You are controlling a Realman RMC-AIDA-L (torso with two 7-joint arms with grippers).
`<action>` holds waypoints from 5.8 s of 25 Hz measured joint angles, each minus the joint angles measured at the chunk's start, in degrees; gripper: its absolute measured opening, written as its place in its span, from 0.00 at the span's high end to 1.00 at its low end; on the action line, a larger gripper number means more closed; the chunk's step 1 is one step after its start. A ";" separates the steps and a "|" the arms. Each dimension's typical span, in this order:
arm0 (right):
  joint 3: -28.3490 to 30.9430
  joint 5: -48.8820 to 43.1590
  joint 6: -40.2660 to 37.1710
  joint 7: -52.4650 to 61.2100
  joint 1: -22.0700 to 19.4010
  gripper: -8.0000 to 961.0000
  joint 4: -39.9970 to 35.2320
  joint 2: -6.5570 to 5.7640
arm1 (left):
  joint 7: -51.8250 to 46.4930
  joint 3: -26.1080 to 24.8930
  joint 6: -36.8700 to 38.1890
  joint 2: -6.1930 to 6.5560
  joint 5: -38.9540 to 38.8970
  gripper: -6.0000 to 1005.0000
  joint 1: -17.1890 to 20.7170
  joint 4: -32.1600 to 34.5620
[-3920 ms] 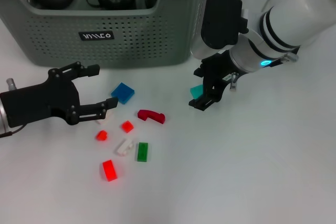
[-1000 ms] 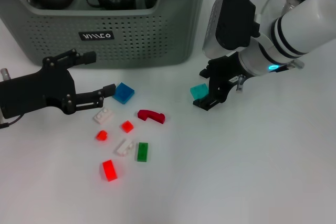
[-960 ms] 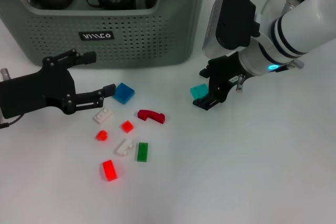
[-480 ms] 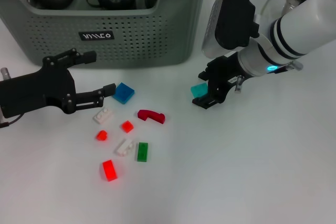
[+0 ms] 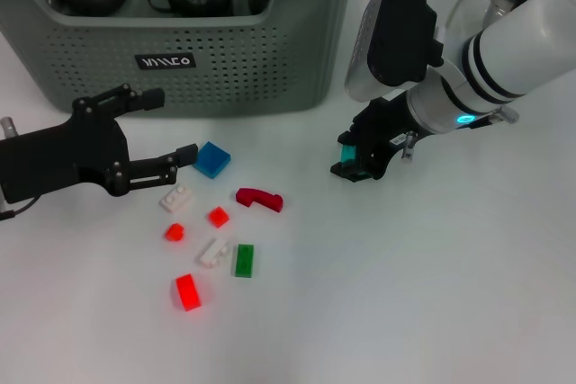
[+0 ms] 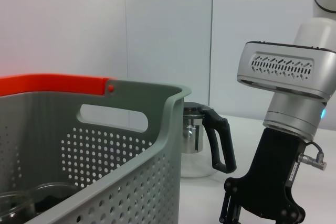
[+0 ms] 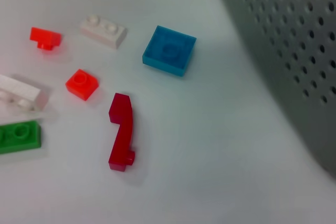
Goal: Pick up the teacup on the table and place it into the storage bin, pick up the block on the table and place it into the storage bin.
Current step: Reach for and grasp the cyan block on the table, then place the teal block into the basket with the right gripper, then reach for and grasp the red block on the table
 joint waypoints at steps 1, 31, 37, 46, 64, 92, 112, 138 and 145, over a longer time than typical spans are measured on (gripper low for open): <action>-0.02 -0.01 0.00 0.18 0.00 0.52 -0.01 0.00 | 0.00 -0.01 0.00 0.00 0.00 0.17 0.03 0.00; 7.58 -0.63 -13.18 2.53 -2.14 0.54 -9.74 -1.80 | -0.71 -3.60 1.17 0.72 0.11 0.18 0.09 0.70; 13.28 -0.02 -22.41 3.47 -1.57 0.54 -15.98 -0.79 | -0.70 -5.48 0.16 1.44 0.56 0.18 1.90 0.70; 18.69 10.40 -25.26 4.74 9.01 0.54 -23.74 -0.45 | -0.28 -8.66 0.68 1.52 0.61 0.18 3.86 0.70; 18.05 15.01 11.97 -5.76 16.77 0.54 -4.06 -0.41 | -0.27 -8.17 0.48 1.44 0.61 0.18 3.04 0.18; 26.55 17.18 -41.10 -1.84 -16.74 0.04 -35.01 -1.69 | -2.67 -6.10 10.59 3.81 9.43 0.18 -1.29 0.88; 0.25 10.32 -12.55 -1.97 -2.55 0.10 -9.63 0.32 | -3.16 -4.96 9.70 3.38 11.17 0.18 -1.11 0.22; -21.02 24.54 9.82 -3.29 -3.60 0.19 -5.91 0.88 | -2.95 -5.02 7.24 3.07 10.70 0.18 -1.11 -0.72; -22.05 24.83 9.91 -3.27 -4.15 0.46 -5.91 0.94 | -3.16 -5.07 6.75 3.07 10.53 0.17 -1.11 -0.80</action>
